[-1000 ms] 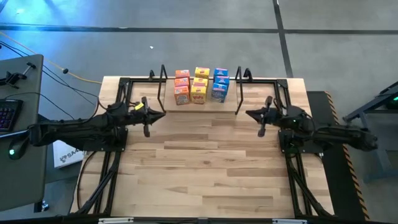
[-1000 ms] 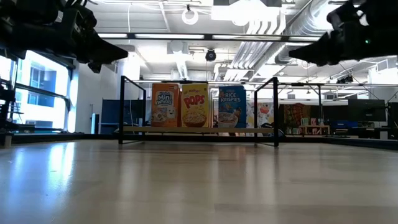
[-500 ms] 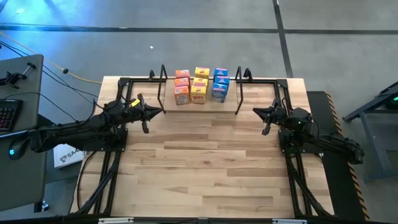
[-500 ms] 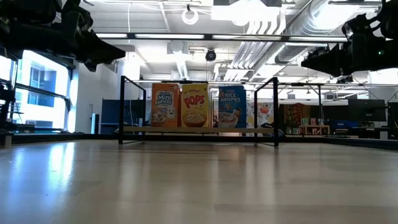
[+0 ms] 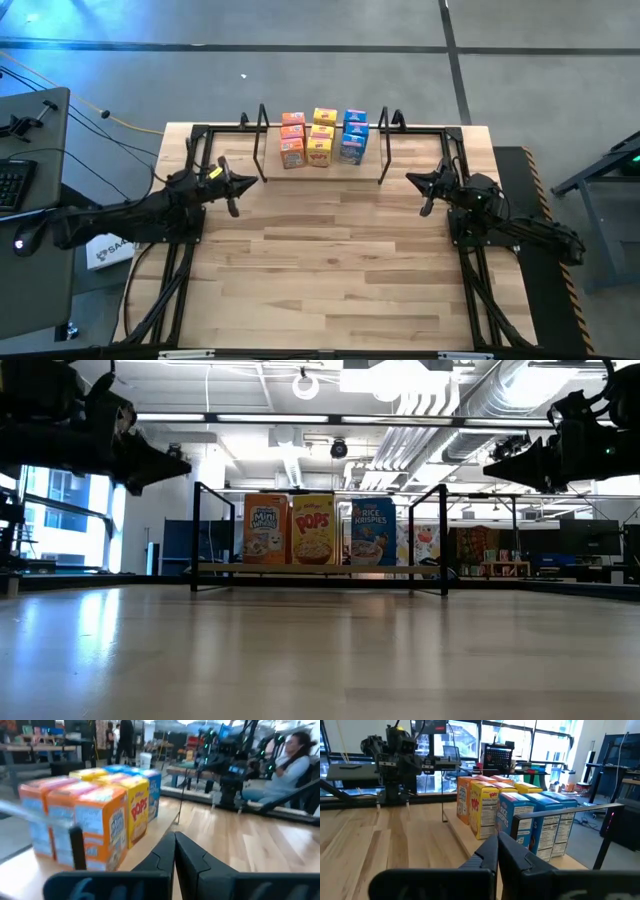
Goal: Stack cereal on shelf
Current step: Return to Home Position
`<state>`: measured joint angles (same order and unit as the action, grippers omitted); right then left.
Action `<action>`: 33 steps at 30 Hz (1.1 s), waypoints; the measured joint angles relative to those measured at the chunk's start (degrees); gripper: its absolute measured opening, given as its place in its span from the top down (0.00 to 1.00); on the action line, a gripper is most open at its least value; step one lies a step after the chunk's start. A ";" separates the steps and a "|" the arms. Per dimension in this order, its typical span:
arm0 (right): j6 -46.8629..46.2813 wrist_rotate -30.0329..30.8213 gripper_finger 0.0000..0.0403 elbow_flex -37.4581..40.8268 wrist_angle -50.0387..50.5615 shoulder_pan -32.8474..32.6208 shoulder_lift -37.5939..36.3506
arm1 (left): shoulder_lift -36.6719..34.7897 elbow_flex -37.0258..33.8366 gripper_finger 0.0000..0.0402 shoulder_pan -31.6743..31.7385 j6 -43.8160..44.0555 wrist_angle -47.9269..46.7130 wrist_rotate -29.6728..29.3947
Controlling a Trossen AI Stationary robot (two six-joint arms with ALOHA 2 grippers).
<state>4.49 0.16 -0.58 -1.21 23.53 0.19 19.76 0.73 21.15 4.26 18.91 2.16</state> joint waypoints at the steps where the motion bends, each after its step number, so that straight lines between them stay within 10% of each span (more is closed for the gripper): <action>1: 0.00 0.00 1.00 0.02 0.00 0.00 0.00 | -0.99 -0.02 1.00 0.00 0.00 -2.08 -0.40; 13: -0.72 0.86 1.00 0.02 0.09 0.11 0.01 | -19.72 -0.03 1.00 -0.30 0.33 -17.72 -5.84; 33: -4.52 0.68 1.00 0.05 0.14 0.39 1.36 | -15.53 -0.05 1.00 -0.17 2.59 -17.85 -7.13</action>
<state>-0.03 0.84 -0.53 -1.08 23.92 1.54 4.23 0.69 20.97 6.85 1.06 -4.97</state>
